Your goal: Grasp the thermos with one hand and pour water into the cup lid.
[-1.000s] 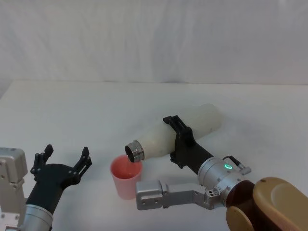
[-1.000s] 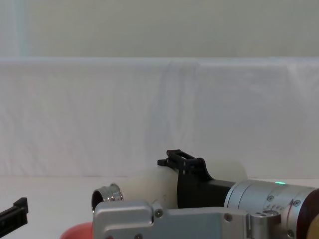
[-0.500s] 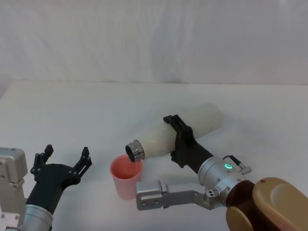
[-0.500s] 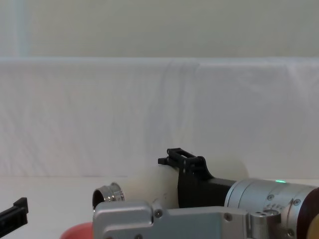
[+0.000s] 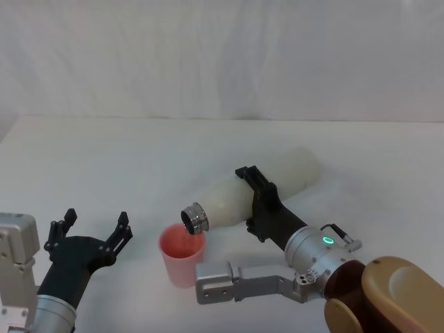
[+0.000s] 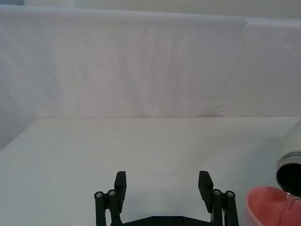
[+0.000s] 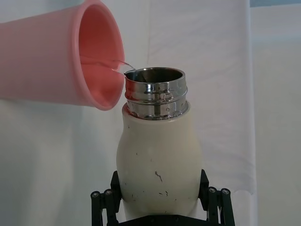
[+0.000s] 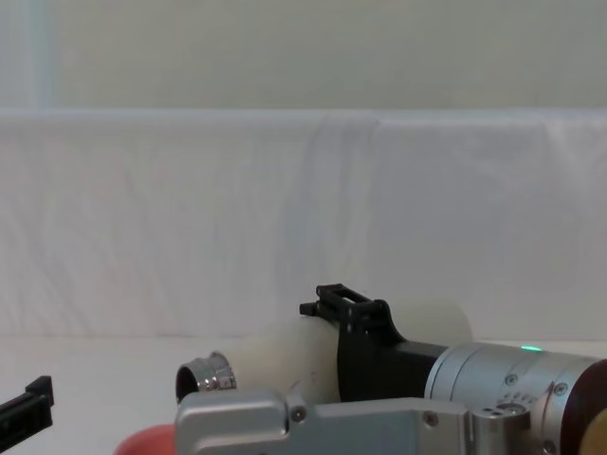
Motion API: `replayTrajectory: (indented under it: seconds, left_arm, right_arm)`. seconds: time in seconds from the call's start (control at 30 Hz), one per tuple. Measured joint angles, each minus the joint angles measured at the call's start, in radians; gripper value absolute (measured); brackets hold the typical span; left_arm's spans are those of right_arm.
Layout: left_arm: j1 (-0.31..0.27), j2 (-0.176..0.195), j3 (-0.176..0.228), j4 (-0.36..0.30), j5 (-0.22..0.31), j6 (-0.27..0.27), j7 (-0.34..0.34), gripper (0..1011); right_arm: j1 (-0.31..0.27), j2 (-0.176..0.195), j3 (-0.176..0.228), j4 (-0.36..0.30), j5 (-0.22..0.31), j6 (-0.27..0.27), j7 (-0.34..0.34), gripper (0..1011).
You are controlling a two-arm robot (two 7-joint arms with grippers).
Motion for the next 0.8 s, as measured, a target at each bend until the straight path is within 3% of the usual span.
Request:
replayTrajectory:
  seconds: [0.8]
  left_arm:
    - [0.000, 0.000, 0.000, 0.000, 0.000, 0.000, 0.000, 1001]
  right_arm:
    - [0.005, -0.001, -0.006, 0.006, -0.006, -0.001, -0.001, 960]
